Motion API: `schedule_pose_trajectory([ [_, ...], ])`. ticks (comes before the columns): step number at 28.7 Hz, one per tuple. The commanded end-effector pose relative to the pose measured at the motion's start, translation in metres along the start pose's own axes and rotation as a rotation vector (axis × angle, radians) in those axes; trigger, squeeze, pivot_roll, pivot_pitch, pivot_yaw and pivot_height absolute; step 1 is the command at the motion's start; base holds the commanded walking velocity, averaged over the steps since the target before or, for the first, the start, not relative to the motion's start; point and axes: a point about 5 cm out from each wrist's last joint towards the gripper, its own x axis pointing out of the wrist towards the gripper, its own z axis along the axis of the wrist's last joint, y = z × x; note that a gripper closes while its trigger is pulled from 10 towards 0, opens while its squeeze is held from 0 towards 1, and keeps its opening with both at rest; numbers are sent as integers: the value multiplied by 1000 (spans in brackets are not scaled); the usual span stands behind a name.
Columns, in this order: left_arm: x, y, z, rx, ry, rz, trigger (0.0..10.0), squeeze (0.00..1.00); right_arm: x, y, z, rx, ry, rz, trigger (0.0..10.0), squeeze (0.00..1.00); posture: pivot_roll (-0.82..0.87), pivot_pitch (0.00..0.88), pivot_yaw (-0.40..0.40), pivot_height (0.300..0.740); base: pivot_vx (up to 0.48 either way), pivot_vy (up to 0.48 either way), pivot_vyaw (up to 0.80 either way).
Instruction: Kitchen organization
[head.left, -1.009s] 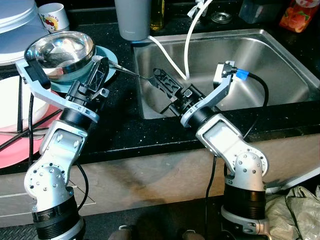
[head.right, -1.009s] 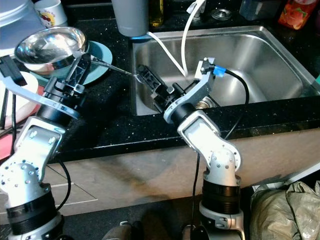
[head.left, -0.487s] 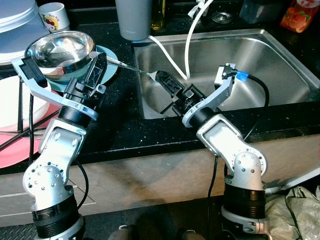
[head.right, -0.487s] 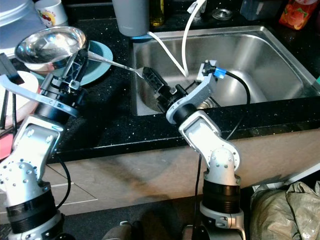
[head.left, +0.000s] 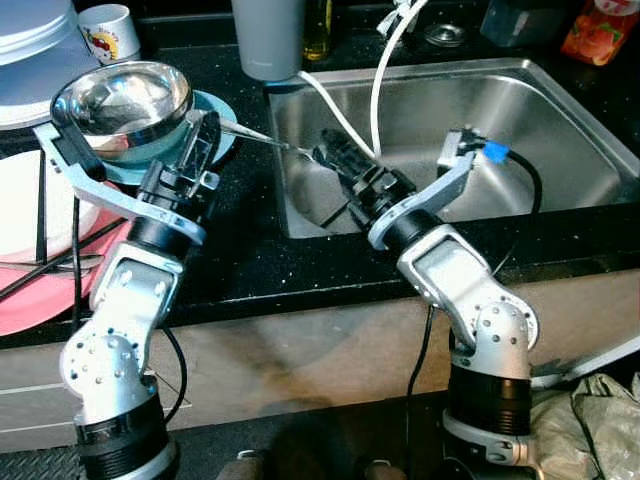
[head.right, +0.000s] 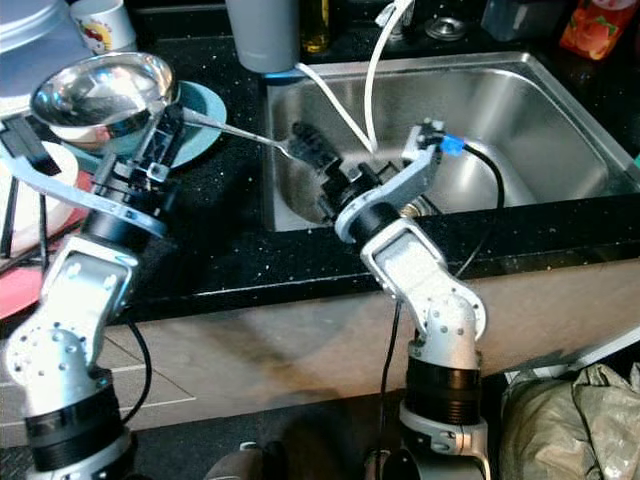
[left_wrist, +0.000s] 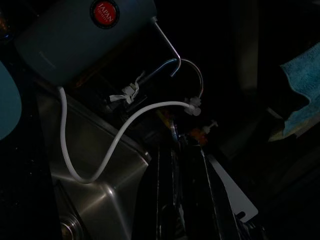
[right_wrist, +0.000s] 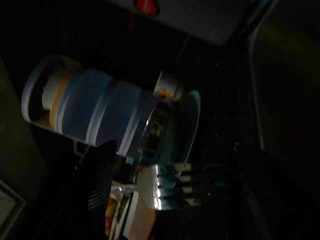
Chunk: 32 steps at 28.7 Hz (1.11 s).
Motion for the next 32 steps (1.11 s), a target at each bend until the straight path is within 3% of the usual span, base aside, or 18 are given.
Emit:
schedule_pose_trajectory([
  [1,-3,0,-4,-6,-3,17,0,0,12,18,-23,253,-3,90,10000,0,22,181,21,740,0,0,0],
  [14,-2,2,-10,2,-6,36,0,0,14,18,-20,276,31,92,10000,0,21,184,19,740,0,0,0],
  [15,-2,2,-10,2,-7,37,0,0,15,18,-21,279,33,92,9412,0,21,184,19,740,0,0,0],
  [16,-1,2,-11,1,-12,39,0,0,15,18,-22,281,39,89,4157,0,21,185,20,740,0,0,0],
  [19,0,2,-9,-4,-26,40,0,0,15,16,-22,248,47,74,3961,0,20,184,20,740,0,0,0],
  [20,0,2,-9,-4,-26,40,0,0,15,16,-22,248,47,74,3961,0,20,184,20,740,0,0,0],
  [21,4,-1,-5,-2,-50,31,0,0,15,9,-21,181,37,23,10000,0,22,186,19,740,0,0,0],
  [22,6,-1,-2,3,-60,25,0,0,14,5,-19,120,24,-13,10000,0,22,186,18,740,0,0,0],
  [23,6,-1,-2,3,-60,25,0,0,14,5,-19,120,24,-13,10000,0,22,186,18,740,0,0,0],
  [25,11,-2,3,1,-87,16,0,0,14,-6,-14,-13,4,-85,10000,0,21,187,18,740,0,0,0],
  [32,15,-2,-1,-11,-91,11,0,0,16,-5,-14,60,-7,-76,10000,0,19,188,19,740,0,0,0],
])
